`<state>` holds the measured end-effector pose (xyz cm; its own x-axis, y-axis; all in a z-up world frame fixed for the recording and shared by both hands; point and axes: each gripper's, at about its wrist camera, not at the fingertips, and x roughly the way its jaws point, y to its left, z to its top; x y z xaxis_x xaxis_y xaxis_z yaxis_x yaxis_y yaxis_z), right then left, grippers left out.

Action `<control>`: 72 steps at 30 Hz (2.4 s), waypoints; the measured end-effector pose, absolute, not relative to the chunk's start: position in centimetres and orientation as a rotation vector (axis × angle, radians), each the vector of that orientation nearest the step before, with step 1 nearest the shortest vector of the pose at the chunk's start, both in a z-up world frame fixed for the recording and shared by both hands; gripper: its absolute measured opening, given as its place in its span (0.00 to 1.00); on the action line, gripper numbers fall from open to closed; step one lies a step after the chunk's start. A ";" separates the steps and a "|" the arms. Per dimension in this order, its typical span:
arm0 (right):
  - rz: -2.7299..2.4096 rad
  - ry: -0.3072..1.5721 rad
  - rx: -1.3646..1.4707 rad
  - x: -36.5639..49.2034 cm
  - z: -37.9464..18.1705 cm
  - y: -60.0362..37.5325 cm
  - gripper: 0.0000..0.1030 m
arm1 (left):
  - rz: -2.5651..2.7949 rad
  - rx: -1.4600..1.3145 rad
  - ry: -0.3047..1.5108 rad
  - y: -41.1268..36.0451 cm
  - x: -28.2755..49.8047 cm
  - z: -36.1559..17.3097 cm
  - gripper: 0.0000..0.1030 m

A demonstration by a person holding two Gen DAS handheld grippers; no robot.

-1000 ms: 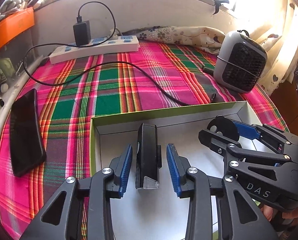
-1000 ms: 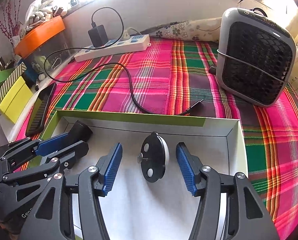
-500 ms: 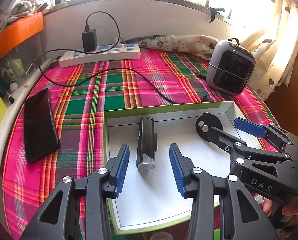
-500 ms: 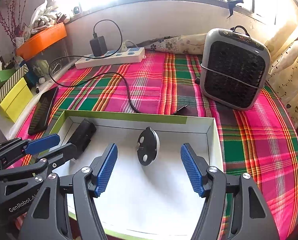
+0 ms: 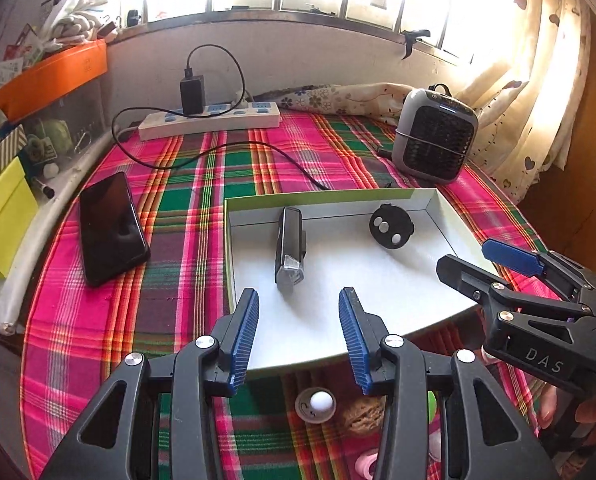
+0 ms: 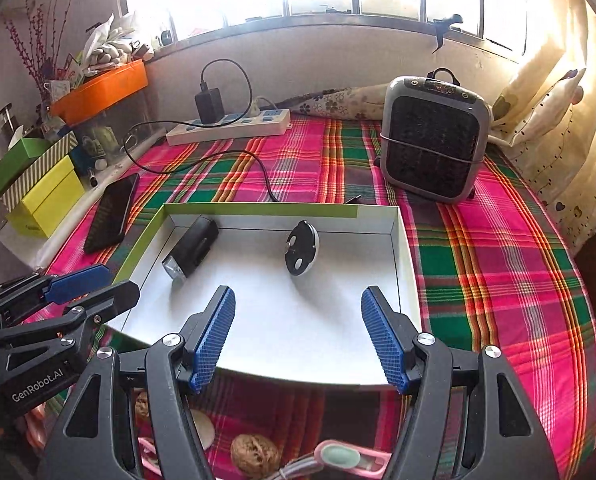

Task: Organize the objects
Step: 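Withdraw both tools from the box back toward the remaining objects, then grasp pink plastic clip with left tool while right tool approaches white cylinder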

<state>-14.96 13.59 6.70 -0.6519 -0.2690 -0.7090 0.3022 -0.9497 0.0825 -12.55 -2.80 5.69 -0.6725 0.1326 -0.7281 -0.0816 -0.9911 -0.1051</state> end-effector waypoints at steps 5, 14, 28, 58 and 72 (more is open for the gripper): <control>-2.631 0.041 1.076 -12.5 7.3 14.8 0.64 | 2.784 -1.192 -0.153 -3.9 -10.2 5.8 0.39; -2.666 0.017 1.082 -9.2 7.0 16.9 0.64 | 2.803 -1.170 -0.204 -5.1 -6.7 5.3 0.39; -2.655 -0.081 1.094 -5.5 5.3 18.9 0.64 | 2.556 -1.094 -0.026 -1.2 -2.2 3.1 0.39; -2.615 -0.117 1.148 -4.5 3.4 19.7 0.64 | 2.427 -0.988 0.284 2.2 -2.4 2.4 0.39; -2.600 -0.127 1.170 -4.7 2.8 19.6 0.64 | 2.306 -1.058 0.207 2.4 -3.2 1.5 0.39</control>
